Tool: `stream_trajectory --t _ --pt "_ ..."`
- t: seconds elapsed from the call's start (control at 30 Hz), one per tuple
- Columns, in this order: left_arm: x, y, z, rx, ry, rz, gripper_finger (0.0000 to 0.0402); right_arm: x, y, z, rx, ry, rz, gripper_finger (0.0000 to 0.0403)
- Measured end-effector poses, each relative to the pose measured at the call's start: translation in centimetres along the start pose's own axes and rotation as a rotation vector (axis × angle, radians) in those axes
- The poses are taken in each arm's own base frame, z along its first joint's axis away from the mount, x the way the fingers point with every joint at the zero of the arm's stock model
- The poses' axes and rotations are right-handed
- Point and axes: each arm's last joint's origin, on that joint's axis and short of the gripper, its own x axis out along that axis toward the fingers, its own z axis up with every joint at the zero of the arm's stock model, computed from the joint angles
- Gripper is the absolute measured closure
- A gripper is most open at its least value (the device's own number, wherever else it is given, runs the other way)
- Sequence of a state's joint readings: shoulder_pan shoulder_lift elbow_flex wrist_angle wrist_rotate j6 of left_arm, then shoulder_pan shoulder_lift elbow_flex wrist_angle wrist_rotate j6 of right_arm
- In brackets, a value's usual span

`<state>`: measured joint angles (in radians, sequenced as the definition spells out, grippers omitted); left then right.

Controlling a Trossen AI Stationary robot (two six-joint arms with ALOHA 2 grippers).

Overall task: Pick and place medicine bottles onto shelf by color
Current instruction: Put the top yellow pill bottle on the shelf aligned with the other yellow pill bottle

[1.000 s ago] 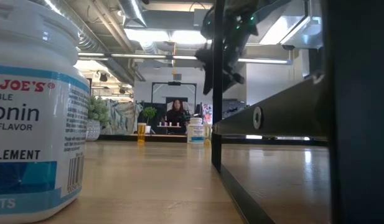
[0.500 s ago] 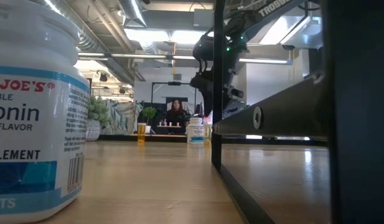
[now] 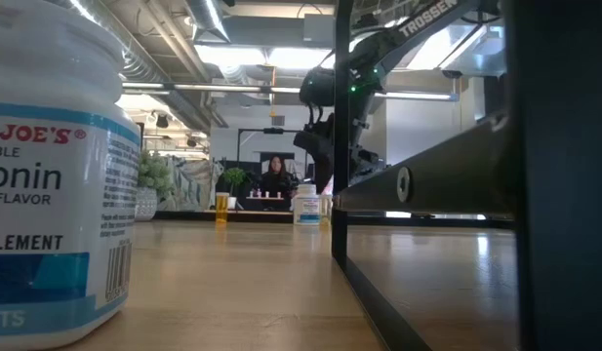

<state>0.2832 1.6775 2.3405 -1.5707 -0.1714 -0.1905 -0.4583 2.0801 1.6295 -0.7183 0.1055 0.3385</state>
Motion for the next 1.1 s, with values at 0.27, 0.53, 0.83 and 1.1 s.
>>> stream_trajectory --t 0.27,0.53,0.83,1.1 --pt "0.0 -0.1 0.0 0.026 0.007 -0.038 0.0260 0.6 0.0 0.0 -0.002 -0.002 0.001 0.0192" --pt "0.0 -0.1 0.0 0.026 0.007 -0.037 0.0260 0.7 -0.7 0.4 0.011 -0.017 -0.001 0.0192" --pt "0.0 -0.1 0.0 0.027 0.006 -0.036 0.0260 0.7 -1.0 0.6 -0.001 -0.007 0.047 0.0192" --pt "0.0 -0.1 0.0 0.027 0.006 -0.036 0.0260 0.7 -1.0 0.6 -0.001 -0.010 0.048 0.0192"
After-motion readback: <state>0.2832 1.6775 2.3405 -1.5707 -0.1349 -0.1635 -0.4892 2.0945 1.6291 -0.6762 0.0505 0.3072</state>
